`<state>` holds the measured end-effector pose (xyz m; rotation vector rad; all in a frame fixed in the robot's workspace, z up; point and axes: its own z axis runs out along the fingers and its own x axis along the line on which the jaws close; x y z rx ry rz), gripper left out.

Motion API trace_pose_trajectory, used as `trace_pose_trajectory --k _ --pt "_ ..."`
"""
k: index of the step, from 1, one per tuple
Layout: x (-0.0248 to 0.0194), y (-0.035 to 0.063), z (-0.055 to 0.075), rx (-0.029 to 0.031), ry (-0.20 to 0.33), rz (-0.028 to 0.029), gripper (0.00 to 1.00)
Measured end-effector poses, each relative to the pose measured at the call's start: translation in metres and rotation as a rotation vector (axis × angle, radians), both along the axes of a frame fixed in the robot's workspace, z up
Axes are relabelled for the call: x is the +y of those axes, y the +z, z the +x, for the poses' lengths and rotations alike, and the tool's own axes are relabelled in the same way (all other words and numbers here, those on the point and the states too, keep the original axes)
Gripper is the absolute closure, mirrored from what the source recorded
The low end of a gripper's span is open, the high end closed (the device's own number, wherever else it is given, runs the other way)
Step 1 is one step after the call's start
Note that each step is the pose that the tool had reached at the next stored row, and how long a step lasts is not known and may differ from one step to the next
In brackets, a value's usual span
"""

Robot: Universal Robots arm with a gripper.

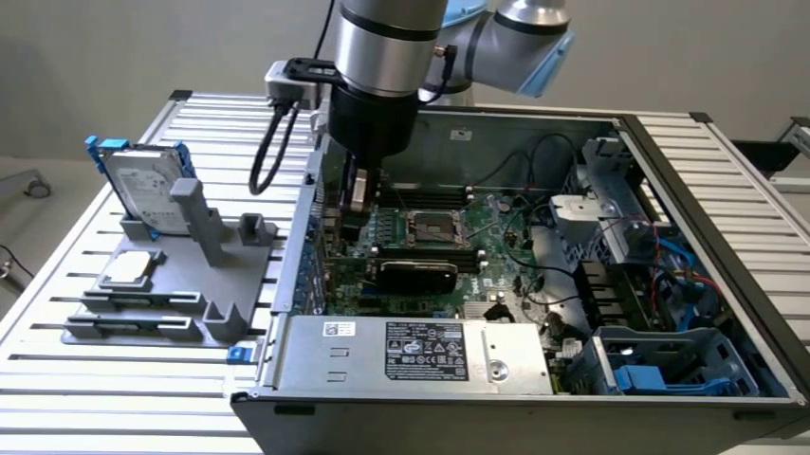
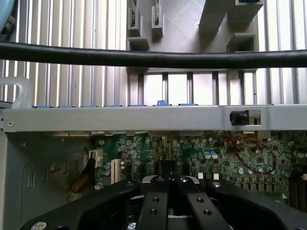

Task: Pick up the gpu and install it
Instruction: 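Press down on the gpu until it lock into place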

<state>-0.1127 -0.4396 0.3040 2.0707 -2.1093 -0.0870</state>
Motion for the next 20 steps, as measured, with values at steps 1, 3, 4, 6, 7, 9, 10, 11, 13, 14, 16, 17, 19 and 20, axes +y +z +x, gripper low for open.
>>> trace_pose_trajectory --k 1,3,4,6,7,9,10,11,13,14,16,17,19,20 --pt "0.0 0.0 0.002 -0.0034 0.0 -0.0001 0.89" --pt "-0.0001 0.0 0.005 -0.0104 0.0 -0.0002 0.89" --pt "-0.0001 0.0 0.007 -0.0141 0.0 -0.0001 0.89" --pt "-0.0002 0.0 0.011 -0.0224 0.0 -0.0001 0.89" --pt "-0.0001 0.0 0.013 -0.0265 0.0 -0.0002 0.89" --pt "-0.0002 0.0 0.017 -0.0344 0.0 -0.0002 0.89" --pt "-0.0002 0.0 0.019 -0.0384 0.0 -0.0001 0.89" --pt "-0.0002 0.0 0.021 -0.0426 0.0 -0.0001 0.89" --pt "-0.0002 0.0 0.024 -0.0522 0.0 -0.0001 0.89" --pt "-0.0001 0.0 0.025 -0.0569 0.0 -0.0001 0.89" --pt "-0.0001 -0.0001 0.028 -0.0671 0.0 0.0001 0.89" --pt "-0.0001 -0.0001 0.029 -0.0728 0.0 0.0001 0.89" --pt "-0.0002 -0.0001 0.029 -0.0804 0.0 0.0014 0.89" --pt "-0.0003 0.0 0.029 -0.0803 0.0 0.0018 0.89"
